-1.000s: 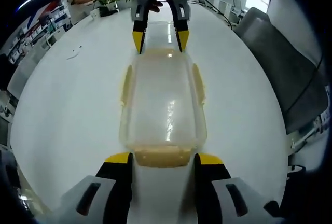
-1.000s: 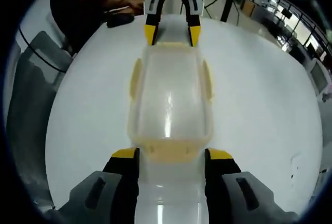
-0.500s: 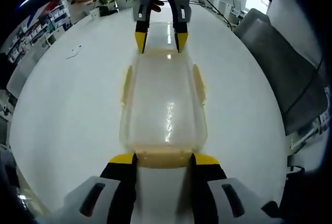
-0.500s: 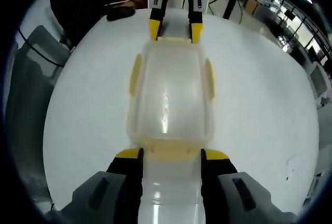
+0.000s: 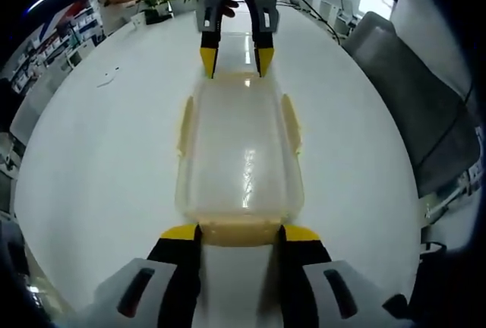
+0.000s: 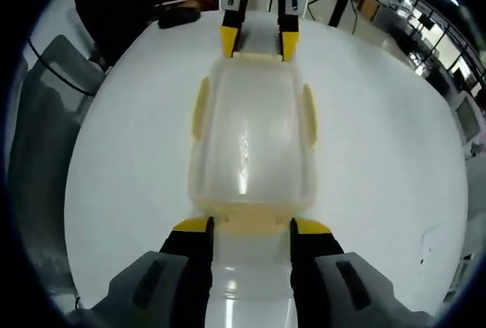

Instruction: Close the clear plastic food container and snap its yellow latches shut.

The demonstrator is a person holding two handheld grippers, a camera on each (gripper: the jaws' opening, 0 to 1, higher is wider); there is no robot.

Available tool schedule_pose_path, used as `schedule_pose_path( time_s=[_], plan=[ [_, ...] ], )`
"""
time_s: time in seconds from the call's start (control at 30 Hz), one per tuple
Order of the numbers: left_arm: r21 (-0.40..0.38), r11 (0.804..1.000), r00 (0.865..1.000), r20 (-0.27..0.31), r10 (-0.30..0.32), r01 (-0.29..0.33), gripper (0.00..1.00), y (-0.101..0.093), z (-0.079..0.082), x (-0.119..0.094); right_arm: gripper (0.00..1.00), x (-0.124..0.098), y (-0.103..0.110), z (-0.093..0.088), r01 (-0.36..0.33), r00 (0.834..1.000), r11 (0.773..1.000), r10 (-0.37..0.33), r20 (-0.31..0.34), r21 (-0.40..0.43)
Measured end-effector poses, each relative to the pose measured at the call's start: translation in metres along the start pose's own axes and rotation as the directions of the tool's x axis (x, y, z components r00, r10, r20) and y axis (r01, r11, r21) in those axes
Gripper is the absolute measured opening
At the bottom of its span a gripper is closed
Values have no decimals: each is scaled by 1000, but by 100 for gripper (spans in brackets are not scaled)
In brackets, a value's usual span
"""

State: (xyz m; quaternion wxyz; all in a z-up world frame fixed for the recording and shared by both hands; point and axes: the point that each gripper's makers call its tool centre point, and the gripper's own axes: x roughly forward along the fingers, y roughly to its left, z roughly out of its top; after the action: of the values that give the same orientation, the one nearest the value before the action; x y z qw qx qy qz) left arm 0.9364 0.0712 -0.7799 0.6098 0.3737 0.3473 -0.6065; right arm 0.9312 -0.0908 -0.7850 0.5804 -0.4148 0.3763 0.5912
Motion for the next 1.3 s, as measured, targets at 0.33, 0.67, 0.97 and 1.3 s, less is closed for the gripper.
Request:
schedule_pose_path(
  time_s=[0.33,0.67,0.97,1.3],
  plan=[
    [-12,1000,1000,-20,15,-15,33,3,-2,-1,35,-1,-2,1,4,1000,1000,-4,13,17],
    [-28,1000,999,-39,2,-3,32,-3,-1,-10,35,-6,3,6,-1,1000,1000,1,22,10],
    [-34,999,999,-53,0,-2,32,-10,8,-33,35,-24,7,17,4,999,1000,-4,47,-8],
    [-27,999,998,-62,16,-18,32,-15,29,-64,34,-58,12,26,14,997,999,-12,78,-30]
  ],
)
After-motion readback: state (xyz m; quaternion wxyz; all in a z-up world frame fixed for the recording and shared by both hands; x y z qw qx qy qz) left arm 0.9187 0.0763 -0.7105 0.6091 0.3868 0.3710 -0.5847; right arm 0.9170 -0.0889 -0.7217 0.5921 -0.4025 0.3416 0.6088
